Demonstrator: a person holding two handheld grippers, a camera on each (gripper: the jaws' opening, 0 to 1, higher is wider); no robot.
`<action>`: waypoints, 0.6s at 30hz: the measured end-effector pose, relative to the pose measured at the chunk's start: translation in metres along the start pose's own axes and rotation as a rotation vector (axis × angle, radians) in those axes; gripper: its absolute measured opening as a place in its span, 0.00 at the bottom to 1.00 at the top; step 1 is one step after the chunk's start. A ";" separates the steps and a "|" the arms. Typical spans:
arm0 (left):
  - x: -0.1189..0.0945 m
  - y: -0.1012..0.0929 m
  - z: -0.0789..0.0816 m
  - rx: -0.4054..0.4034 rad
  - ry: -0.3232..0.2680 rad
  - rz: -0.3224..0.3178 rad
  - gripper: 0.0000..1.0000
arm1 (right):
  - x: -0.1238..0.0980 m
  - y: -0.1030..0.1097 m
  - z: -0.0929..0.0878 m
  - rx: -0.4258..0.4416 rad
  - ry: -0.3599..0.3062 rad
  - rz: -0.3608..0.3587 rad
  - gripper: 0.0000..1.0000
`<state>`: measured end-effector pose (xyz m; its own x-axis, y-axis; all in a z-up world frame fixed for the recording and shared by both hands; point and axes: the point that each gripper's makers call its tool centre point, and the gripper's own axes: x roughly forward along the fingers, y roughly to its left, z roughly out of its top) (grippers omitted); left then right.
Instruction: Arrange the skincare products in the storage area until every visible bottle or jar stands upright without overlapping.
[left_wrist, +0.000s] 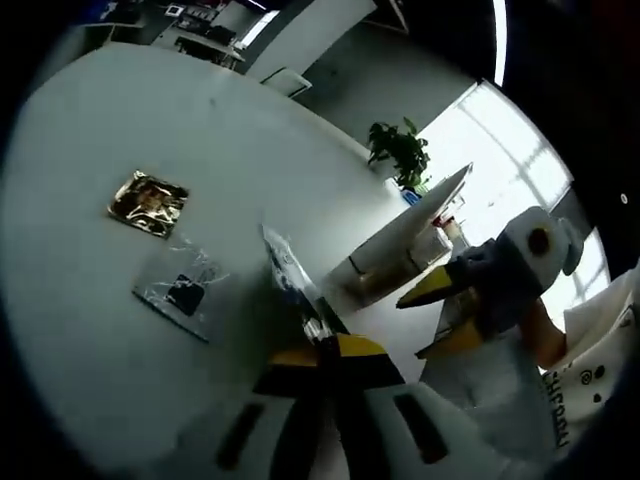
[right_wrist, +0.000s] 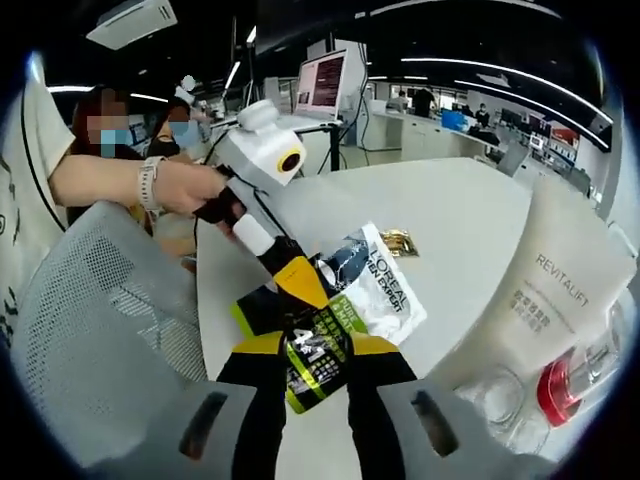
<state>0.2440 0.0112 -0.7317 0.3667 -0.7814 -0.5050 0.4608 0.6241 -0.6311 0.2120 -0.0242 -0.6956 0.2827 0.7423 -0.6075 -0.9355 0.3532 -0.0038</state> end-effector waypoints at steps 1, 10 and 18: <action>0.001 0.000 -0.001 -0.003 0.004 0.001 0.00 | 0.001 0.000 -0.001 0.000 0.002 -0.001 0.23; 0.004 0.005 -0.008 0.024 0.026 0.026 0.00 | 0.012 0.005 -0.019 0.003 0.062 0.012 0.22; 0.010 0.006 -0.010 0.055 0.030 0.046 0.00 | 0.022 0.003 -0.032 -0.026 0.121 0.009 0.22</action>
<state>0.2421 0.0070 -0.7462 0.3640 -0.7512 -0.5506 0.4885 0.6573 -0.5738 0.2083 -0.0248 -0.7340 0.2484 0.6706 -0.6990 -0.9433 0.3313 -0.0174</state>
